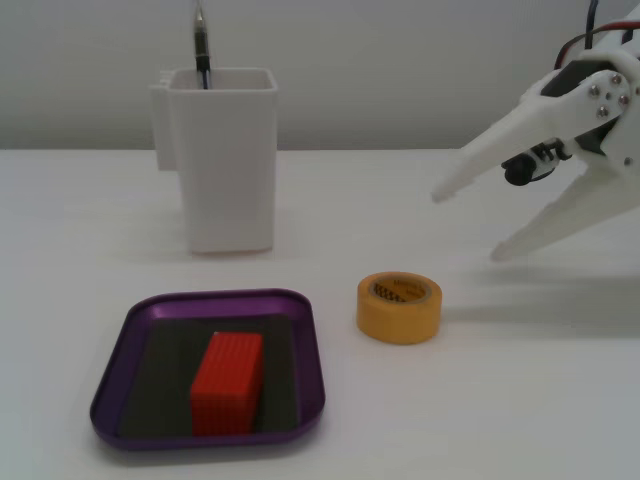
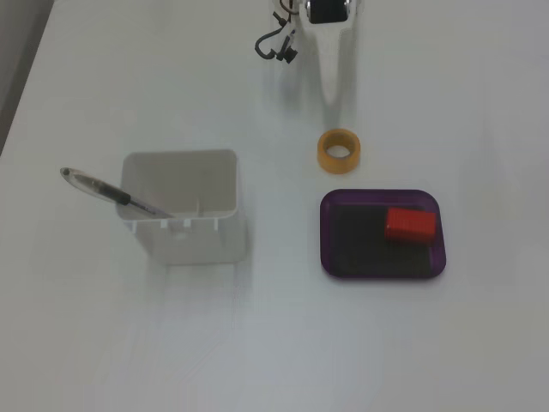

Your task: Remove the yellow tape from the box.

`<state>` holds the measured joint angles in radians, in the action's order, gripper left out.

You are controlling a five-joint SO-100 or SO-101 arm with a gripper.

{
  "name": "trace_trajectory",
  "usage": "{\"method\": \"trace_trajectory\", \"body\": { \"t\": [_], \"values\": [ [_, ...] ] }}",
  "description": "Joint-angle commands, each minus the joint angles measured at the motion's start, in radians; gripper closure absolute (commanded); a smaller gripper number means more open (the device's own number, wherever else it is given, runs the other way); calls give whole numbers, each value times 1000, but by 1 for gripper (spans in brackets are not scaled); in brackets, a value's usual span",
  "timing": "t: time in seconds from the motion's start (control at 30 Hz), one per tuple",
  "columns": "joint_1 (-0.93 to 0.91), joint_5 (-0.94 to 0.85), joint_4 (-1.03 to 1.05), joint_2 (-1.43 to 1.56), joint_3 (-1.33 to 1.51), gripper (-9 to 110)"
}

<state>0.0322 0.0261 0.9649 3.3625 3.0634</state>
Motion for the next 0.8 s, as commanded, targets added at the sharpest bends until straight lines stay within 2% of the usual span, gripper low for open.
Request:
{"method": "trace_trajectory", "body": {
  "t": [0.0, 0.17, 0.3, 0.33, 0.77],
  "values": [
    [-5, 11, -34, 49, 49, 82],
    [-5, 5, -20, 49, 69, 84],
    [-5, 5, -20, 49, 67, 102],
    [-5, 5, -20, 49, 67, 103],
    [-2, 9, -34, 51, 69, 100]
  ]
}}
